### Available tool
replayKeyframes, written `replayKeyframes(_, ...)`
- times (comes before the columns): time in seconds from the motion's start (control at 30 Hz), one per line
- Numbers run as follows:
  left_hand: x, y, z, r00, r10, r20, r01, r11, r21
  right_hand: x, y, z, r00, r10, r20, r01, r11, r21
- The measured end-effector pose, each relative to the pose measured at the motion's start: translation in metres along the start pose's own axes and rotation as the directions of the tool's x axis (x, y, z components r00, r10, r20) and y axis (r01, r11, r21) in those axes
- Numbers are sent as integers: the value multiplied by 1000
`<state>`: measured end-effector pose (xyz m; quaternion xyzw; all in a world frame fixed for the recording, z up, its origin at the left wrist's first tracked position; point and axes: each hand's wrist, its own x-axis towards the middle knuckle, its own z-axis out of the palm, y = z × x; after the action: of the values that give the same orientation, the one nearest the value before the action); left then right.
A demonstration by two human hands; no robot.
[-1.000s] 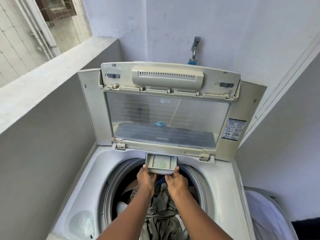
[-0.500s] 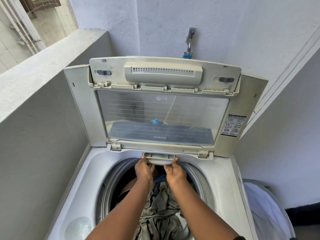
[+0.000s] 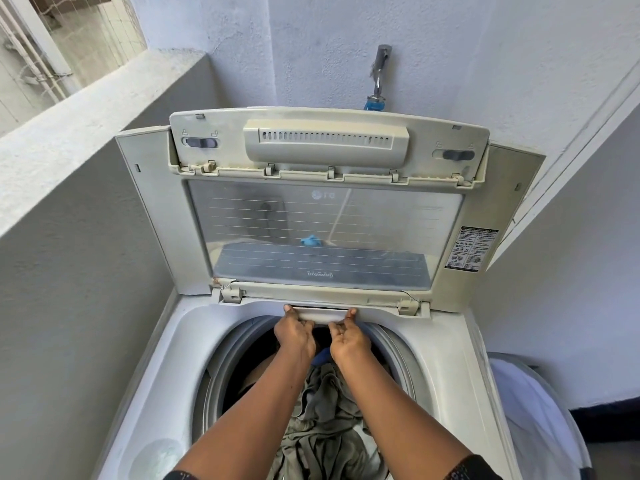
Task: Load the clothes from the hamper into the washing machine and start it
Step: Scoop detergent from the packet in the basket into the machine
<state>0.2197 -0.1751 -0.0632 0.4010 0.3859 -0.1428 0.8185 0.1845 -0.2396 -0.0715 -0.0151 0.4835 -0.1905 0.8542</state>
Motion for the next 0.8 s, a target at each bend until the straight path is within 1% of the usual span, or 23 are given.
replayKeyframes(0.07, -1, 1, 1, 1000, -9, -8, 9, 1000, -13, -1, 2, -1, 1000, -3, -6, 3, 1000, -5)
replayKeyframes(0.23, -1, -3, 4, 1000, -18, -22, 17, 998, -65, -1, 9, -5, 998, -53, -31, 50, 995, -85)
replayKeyframes(0.37, 2, -6, 5, 1000, -19, -22, 16, 992, -126, -5, 11, 2, 998, 0, -65, -3, 999, -44)
replayKeyframes(0.43, 3, -8, 4, 999, -44, -27, 39, 988, -151, -8, 12, 4, 998, -3, -58, 1, 999, -46)
replayKeyframes(0.57, 2, -3, -4, 997, -72, 30, 74, 993, -97, -8, 2, 2, 1000, 27, -14, -28, 994, -105)
replayKeyframes(0.63, -5, 3, -5, 997, -65, 44, 68, 996, -50, -2, -12, -1, 998, 64, 9, -62, 986, -156)
replayKeyframes(0.67, -9, 6, -5, 998, -57, 38, 58, 998, -33, -2, -16, 0, 997, 73, 10, -69, 975, -209)
replayKeyframes(0.73, -16, 10, -5, 999, -38, 16, 37, 999, 17, -6, -24, 3, 998, 57, 9, -50, 933, -355)
replayKeyframes(0.8, -27, 16, 0, 1000, -20, -6, 21, 994, 109, -16, -27, 12, 1000, 14, 26, 0, 872, -490)
